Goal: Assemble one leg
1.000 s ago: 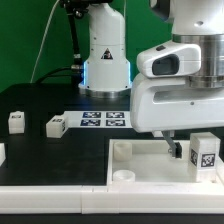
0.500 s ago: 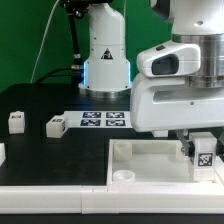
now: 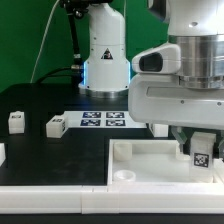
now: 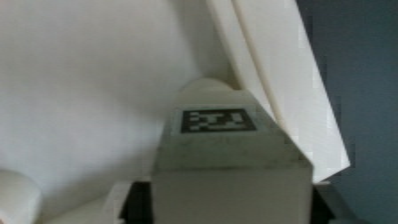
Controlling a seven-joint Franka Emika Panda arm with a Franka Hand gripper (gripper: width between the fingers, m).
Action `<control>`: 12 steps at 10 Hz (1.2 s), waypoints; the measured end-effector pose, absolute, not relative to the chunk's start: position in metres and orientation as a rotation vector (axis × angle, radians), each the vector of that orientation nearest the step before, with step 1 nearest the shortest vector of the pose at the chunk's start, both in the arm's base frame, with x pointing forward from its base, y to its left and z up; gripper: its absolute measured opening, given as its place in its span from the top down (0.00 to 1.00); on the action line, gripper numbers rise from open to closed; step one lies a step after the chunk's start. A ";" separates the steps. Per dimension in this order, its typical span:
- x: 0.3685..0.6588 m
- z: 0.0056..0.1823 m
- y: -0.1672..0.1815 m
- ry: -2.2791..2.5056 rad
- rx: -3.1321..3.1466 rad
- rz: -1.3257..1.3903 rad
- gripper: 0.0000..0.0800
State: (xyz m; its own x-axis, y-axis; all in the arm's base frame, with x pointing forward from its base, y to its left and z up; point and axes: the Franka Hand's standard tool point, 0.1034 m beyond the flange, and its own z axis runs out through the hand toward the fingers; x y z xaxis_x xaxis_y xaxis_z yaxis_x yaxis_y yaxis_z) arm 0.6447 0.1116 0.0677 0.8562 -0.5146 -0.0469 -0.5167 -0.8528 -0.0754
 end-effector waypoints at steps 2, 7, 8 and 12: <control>0.644 0.067 0.109 1.213 -2.805 0.066 0.64; 0.643 0.068 0.109 1.864 -2.438 0.107 0.64; 0.643 0.068 0.109 1.876 -2.426 0.112 0.64; 0.642 0.067 0.111 1.952 -2.370 0.117 0.33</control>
Offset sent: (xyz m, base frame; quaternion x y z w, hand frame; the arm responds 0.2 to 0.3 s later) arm -0.0059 0.0016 -0.0041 -0.0504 0.0225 0.2931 0.9545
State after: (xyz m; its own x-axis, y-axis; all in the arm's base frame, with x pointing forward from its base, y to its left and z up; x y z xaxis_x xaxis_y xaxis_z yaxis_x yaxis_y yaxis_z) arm 0.6417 0.1114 0.0673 0.1908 -0.9763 -0.1025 -0.9815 -0.1913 -0.0049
